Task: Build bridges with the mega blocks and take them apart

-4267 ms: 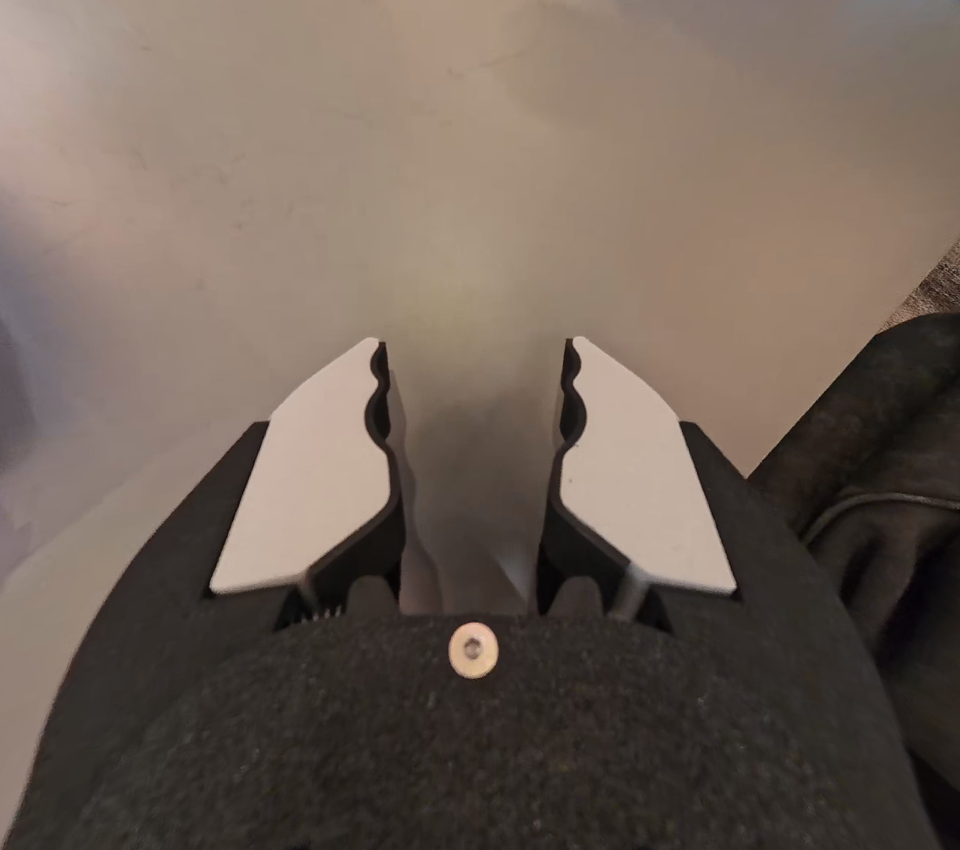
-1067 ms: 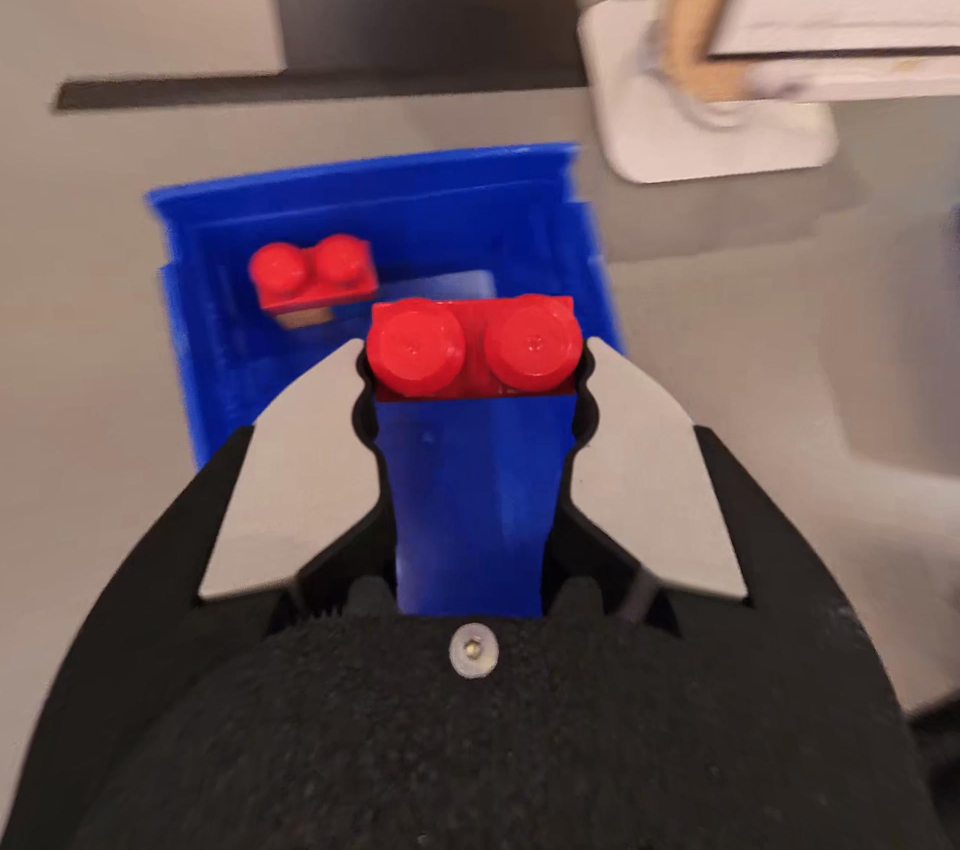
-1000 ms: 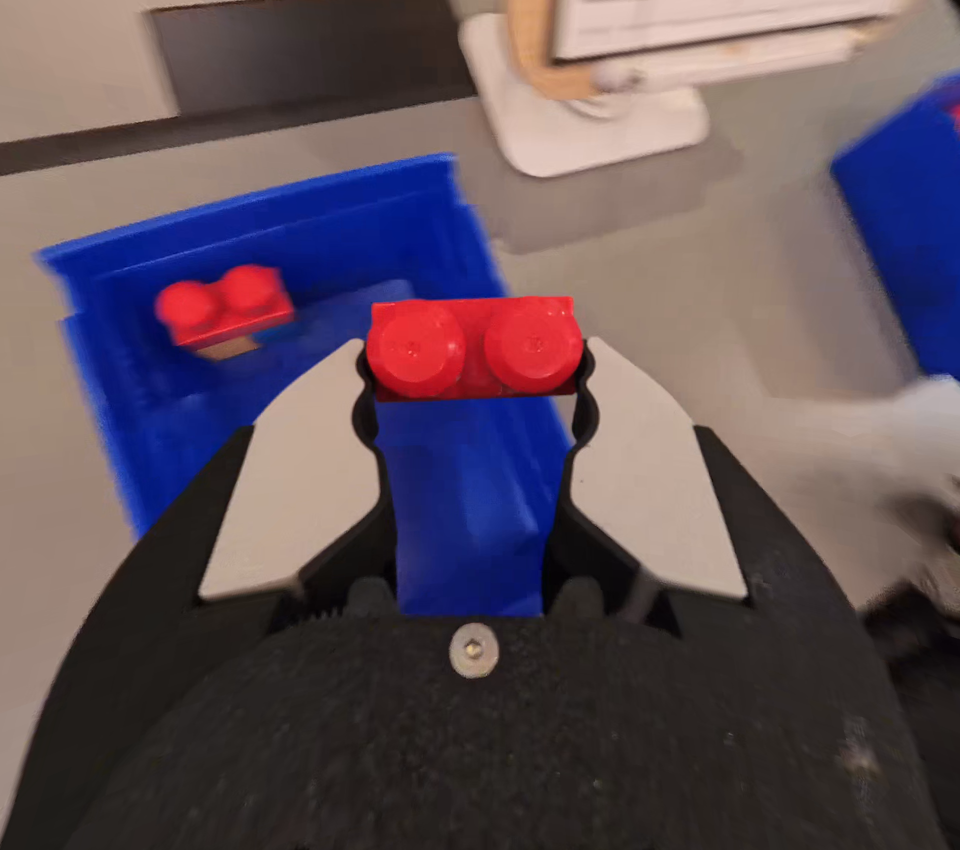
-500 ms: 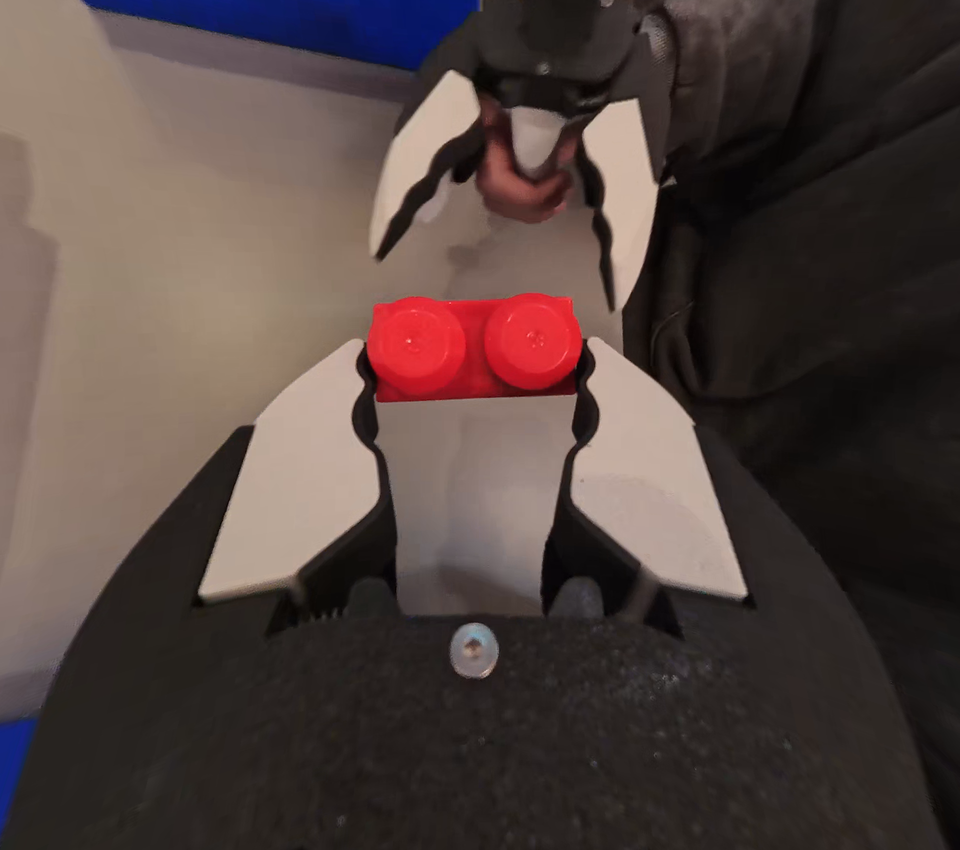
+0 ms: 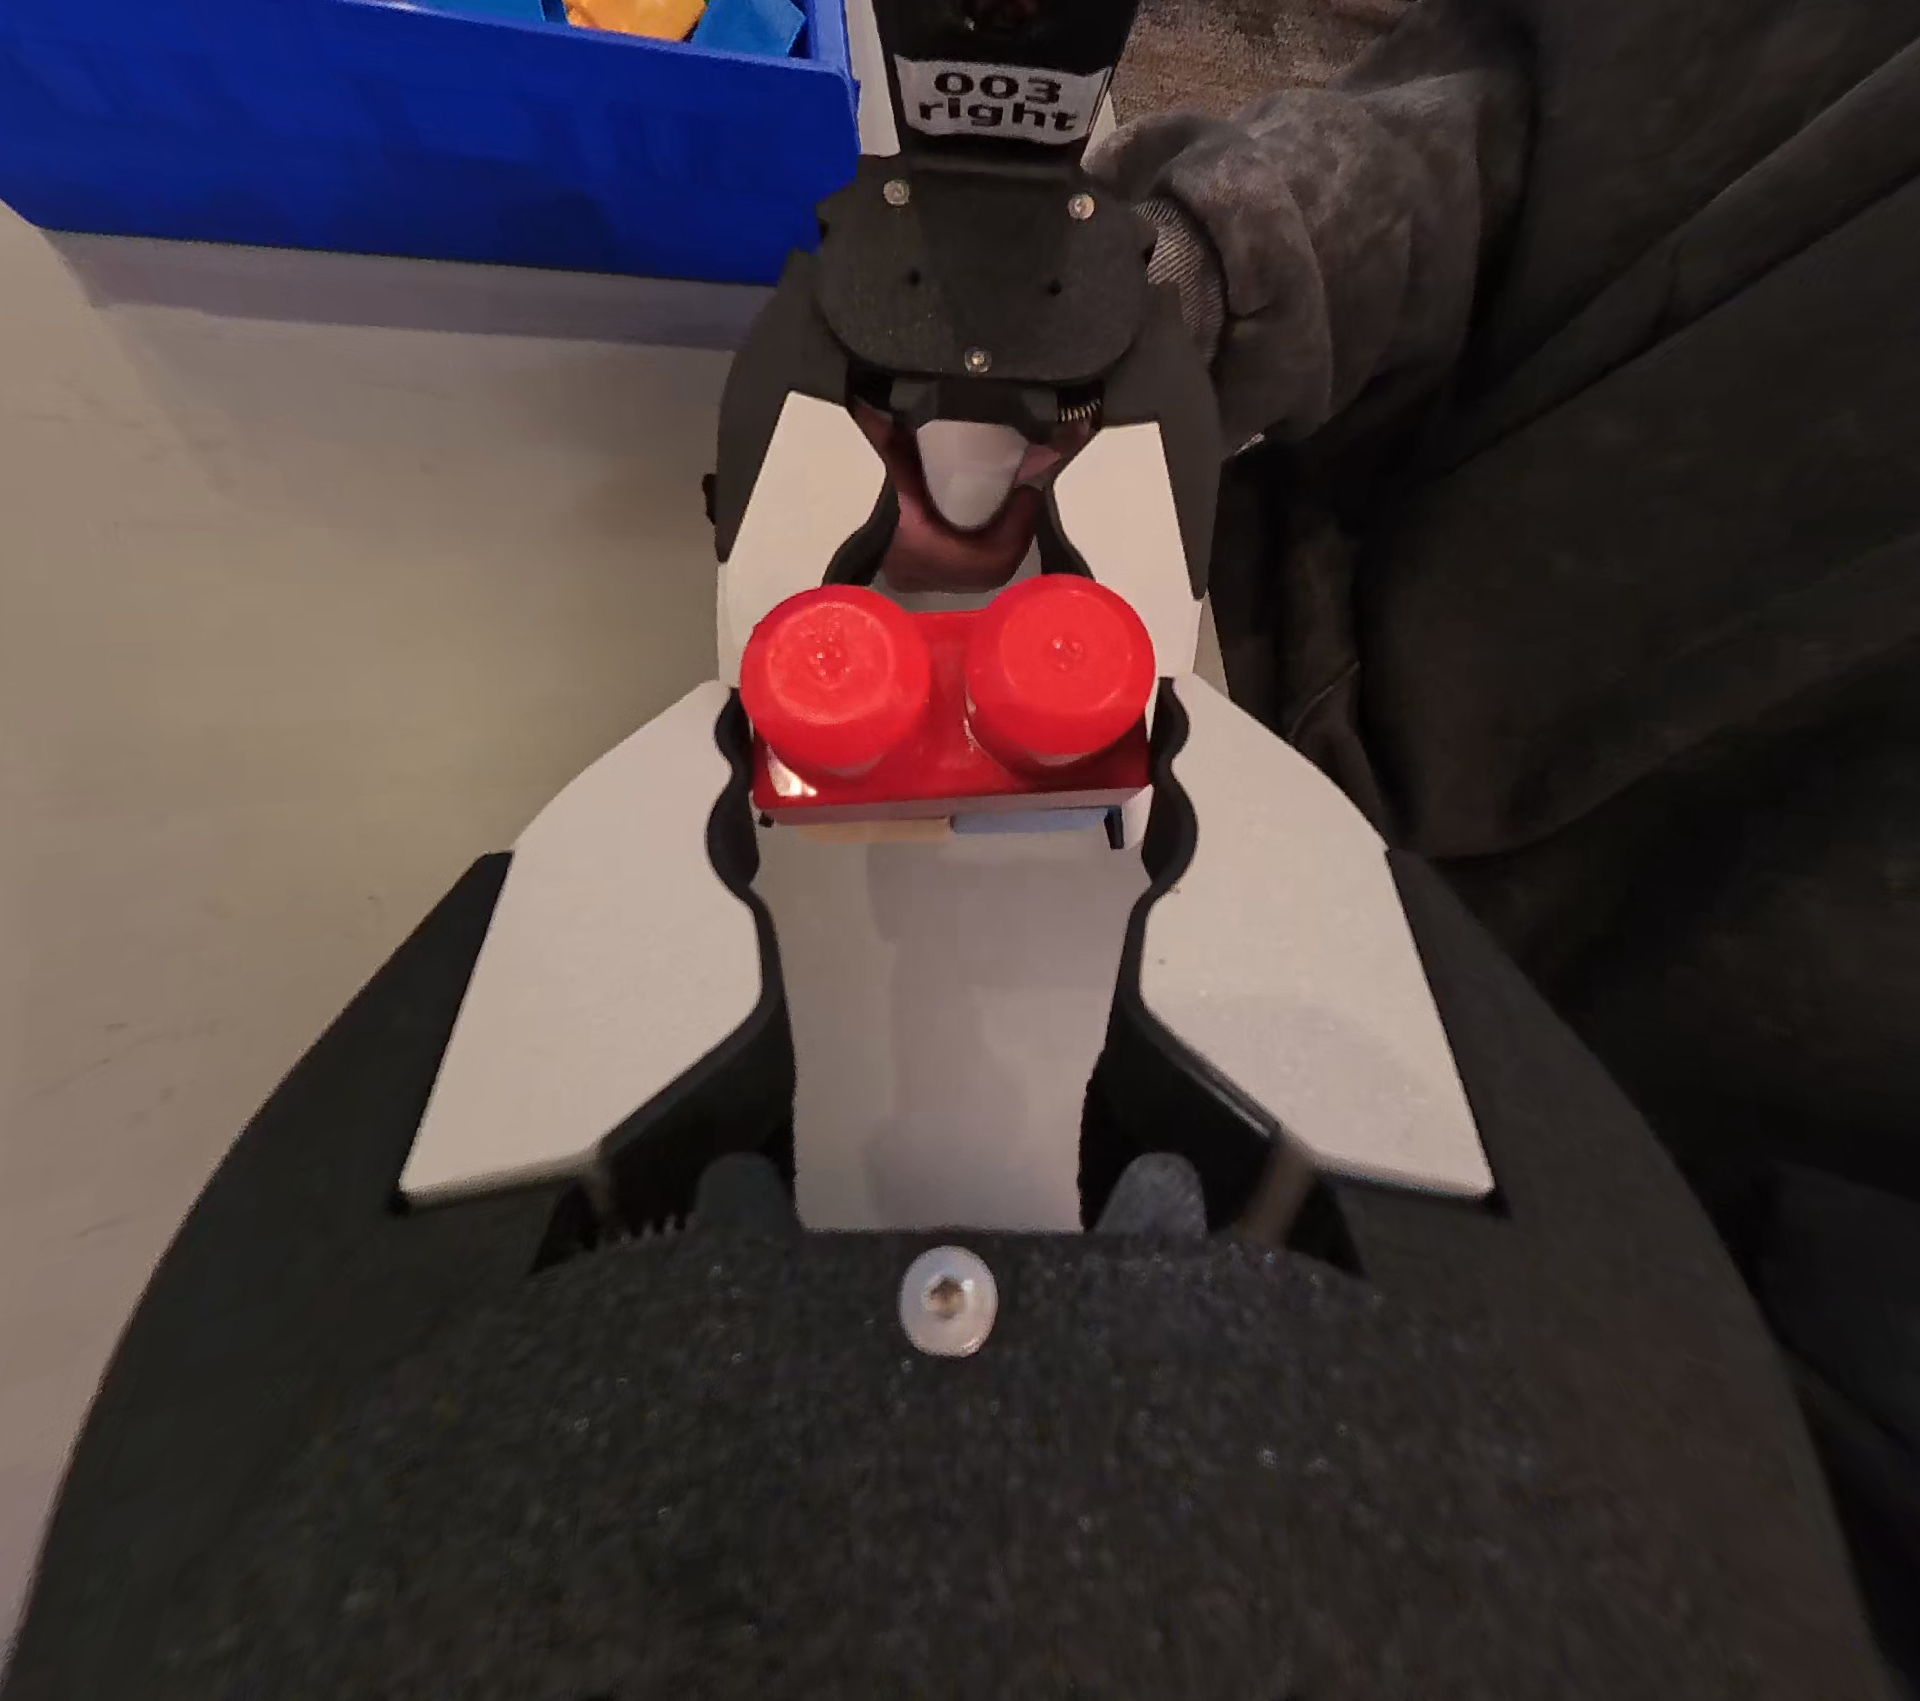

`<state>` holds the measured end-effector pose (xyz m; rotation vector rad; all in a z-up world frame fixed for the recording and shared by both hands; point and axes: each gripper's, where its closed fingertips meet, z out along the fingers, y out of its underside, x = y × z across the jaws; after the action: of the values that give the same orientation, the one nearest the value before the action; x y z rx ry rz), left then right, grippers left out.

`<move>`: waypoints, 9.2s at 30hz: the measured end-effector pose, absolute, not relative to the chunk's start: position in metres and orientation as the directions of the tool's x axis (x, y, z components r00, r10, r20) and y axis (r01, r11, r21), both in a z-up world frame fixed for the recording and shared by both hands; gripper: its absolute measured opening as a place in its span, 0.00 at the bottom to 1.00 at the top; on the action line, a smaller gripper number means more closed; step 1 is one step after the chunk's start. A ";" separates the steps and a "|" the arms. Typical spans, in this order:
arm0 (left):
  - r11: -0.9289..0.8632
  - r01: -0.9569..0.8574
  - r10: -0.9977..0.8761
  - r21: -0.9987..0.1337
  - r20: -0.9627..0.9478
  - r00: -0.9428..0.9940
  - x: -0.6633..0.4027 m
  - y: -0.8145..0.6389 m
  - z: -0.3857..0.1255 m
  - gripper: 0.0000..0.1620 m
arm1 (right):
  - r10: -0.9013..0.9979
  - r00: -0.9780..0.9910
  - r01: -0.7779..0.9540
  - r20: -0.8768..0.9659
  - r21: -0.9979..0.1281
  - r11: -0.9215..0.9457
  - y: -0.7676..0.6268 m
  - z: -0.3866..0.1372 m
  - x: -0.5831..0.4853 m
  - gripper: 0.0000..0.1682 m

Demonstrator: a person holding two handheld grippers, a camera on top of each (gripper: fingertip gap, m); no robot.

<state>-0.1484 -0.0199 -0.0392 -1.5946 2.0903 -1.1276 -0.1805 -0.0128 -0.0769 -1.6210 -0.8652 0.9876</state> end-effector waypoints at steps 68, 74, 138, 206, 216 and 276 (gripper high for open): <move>-0.307 -0.548 -0.952 -0.778 0.243 0.188 -0.176 -0.065 -0.133 0.41 | 0.502 0.847 0.521 0.174 -0.085 -0.849 0.050 -0.132 0.223 0.45; -0.310 -0.561 -0.951 -0.768 0.254 0.177 -0.176 -0.069 -0.135 0.41 | 0.398 0.917 0.393 0.019 0.117 -0.912 0.067 -0.158 0.231 0.46; -0.447 -0.440 -0.878 -0.778 0.290 0.380 -0.216 -0.041 -0.144 0.45 | 0.923 0.325 0.848 0.207 -0.496 -0.187 -0.014 -0.117 -0.115 0.41; -0.407 -0.547 -0.884 -0.732 0.165 0.437 -0.226 -0.045 -0.177 0.45 | 0.700 0.669 0.047 -0.248 -0.927 -0.373 -0.103 -0.113 -0.138 0.35; -0.397 -0.531 -0.871 -0.749 0.125 0.474 -0.231 -0.035 -0.158 0.45 | 0.679 0.700 0.097 -0.222 -0.912 -0.398 -0.097 -0.131 -0.130 0.35; -0.636 -0.347 -0.472 -0.689 -0.009 0.882 -0.430 0.236 -0.138 0.24 | 0.752 0.618 0.214 -0.230 -0.871 -0.443 -0.115 -0.148 -0.140 0.32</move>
<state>-0.4296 0.2362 -0.1377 -2.3198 0.5862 -0.2224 -0.1401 -0.1149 -0.1477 -1.9701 -0.7629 0.7793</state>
